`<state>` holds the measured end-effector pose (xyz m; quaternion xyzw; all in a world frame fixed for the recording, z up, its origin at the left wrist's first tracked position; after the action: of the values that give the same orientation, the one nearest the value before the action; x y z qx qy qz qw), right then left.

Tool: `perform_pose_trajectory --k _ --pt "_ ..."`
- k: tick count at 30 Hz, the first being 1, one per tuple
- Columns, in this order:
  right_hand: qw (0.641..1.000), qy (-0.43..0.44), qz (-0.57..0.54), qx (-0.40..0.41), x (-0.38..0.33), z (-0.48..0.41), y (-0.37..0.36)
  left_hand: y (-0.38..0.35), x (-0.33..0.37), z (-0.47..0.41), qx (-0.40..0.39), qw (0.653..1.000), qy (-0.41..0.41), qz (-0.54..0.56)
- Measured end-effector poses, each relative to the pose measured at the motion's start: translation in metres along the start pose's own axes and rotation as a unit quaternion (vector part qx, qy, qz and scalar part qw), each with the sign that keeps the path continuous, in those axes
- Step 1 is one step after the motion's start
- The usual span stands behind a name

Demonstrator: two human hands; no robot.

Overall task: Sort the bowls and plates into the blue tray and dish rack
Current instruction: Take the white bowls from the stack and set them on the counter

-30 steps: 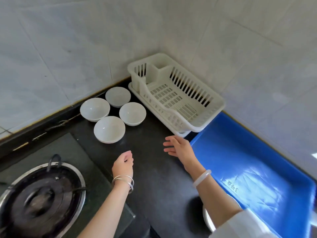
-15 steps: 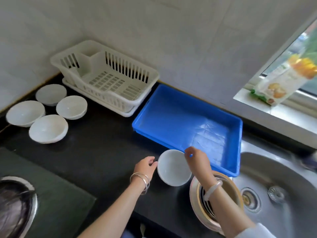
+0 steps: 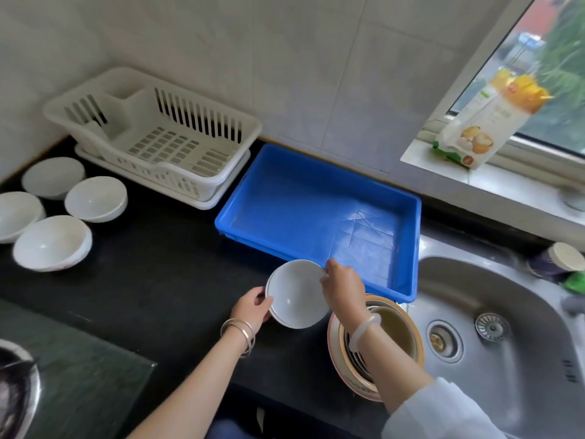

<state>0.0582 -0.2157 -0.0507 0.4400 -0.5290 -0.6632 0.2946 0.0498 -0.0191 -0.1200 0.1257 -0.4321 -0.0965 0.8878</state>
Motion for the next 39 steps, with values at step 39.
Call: perform_pose_trajectory --k 39 --pt "0.913 -0.073 -0.370 -0.158 -0.215 -0.027 -0.063 0.268 -0.062 -0.049 0.311 0.884 0.152 0.314"
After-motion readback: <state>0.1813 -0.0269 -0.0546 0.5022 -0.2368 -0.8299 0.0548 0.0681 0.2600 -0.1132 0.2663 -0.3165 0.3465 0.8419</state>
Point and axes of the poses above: each hand's wrist, its own z-axis away from the middle knuckle, its own y-axis out of the back of the hand, x = y × z, the point moved 7 cm from there along -z, towards the middle knuckle, and after that the axes turned 14 degrees about x, right-handed, at the moved point
